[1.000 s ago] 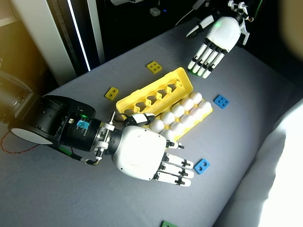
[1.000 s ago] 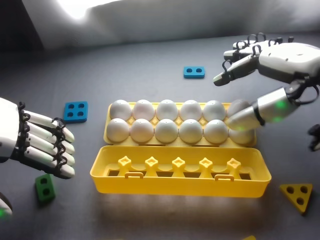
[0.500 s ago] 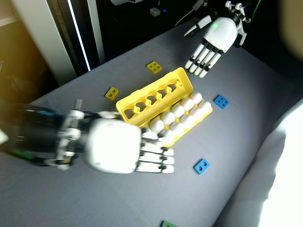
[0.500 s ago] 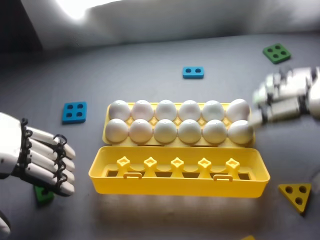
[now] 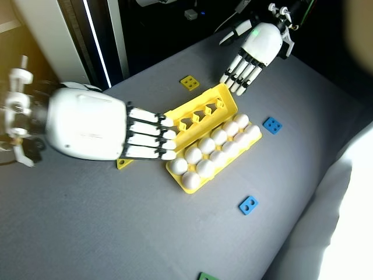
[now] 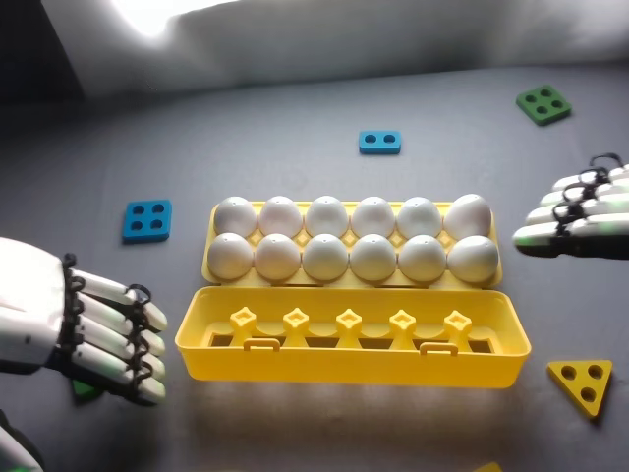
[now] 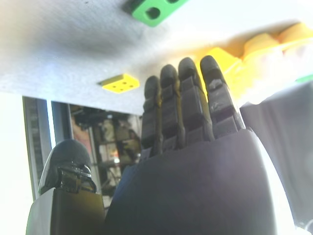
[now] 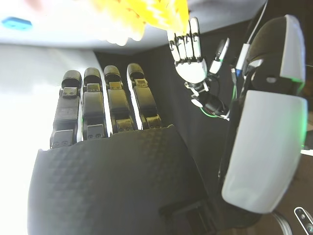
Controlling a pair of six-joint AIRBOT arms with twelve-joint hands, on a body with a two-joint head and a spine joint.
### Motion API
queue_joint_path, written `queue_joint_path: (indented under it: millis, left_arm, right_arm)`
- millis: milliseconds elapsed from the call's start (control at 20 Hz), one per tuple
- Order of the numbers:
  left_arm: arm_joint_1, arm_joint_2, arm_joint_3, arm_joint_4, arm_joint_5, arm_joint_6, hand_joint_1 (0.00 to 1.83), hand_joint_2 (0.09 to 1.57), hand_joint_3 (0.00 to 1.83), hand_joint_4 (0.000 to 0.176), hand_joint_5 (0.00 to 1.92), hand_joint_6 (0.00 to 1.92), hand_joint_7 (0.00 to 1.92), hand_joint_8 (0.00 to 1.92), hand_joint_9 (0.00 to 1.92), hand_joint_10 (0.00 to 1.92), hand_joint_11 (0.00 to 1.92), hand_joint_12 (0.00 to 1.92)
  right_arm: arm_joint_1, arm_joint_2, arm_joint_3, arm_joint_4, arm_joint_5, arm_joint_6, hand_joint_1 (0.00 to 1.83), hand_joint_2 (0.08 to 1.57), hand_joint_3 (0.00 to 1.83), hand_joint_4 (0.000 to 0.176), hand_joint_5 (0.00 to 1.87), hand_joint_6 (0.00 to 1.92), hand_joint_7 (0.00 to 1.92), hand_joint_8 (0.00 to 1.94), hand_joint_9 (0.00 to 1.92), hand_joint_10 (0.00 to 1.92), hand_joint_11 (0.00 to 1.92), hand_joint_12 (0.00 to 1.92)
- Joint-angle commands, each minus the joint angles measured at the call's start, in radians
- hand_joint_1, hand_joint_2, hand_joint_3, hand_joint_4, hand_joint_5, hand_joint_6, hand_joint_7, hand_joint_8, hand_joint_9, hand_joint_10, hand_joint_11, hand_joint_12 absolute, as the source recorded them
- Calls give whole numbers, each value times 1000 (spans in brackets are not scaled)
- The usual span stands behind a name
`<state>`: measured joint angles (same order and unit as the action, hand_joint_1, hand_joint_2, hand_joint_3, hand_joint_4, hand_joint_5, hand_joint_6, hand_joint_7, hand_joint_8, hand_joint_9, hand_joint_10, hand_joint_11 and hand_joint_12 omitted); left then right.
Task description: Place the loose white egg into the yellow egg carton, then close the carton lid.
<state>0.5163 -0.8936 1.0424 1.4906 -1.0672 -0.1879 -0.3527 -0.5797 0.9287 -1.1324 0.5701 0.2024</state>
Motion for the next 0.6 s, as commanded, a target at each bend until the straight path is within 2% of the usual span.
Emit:
queue_joint_path:
  millis: [0, 150, 350, 550]
  left_arm:
    - [4, 10, 1, -58, -44, 1, 0, 1173, 0, 0, 274, 3, 280, 4, 230, 3, 0, 380]
    - [6, -1, -5, -58, -31, 9, 0, 1177, 2, 0, 272, 1, 267, 5, 214, 5, 0, 324]
    - [9, -14, -9, -58, -16, 14, 0, 1175, 0, 0, 275, 2, 273, 2, 228, 3, 0, 413]
    - [12, -18, -33, -58, 1, 18, 0, 1176, 0, 0, 261, 1, 265, 3, 222, 2, 0, 404]
  right_arm:
    - [11, 18, 0, 37, 37, 6, 531, 751, 2, 0, 0, 0, 0, 0, 0, 0, 0, 0]
    - [11, 34, -2, 37, 1, 42, 507, 761, 6, 0, 0, 0, 0, 0, 0, 0, 0, 0]
    - [18, 41, -7, 21, -14, 42, 483, 784, 13, 0, 0, 0, 0, 0, 0, 0, 0, 0]
    - [30, 42, -10, 10, -17, 59, 472, 791, 11, 0, 0, 0, 0, 0, 0, 0, 0, 0]
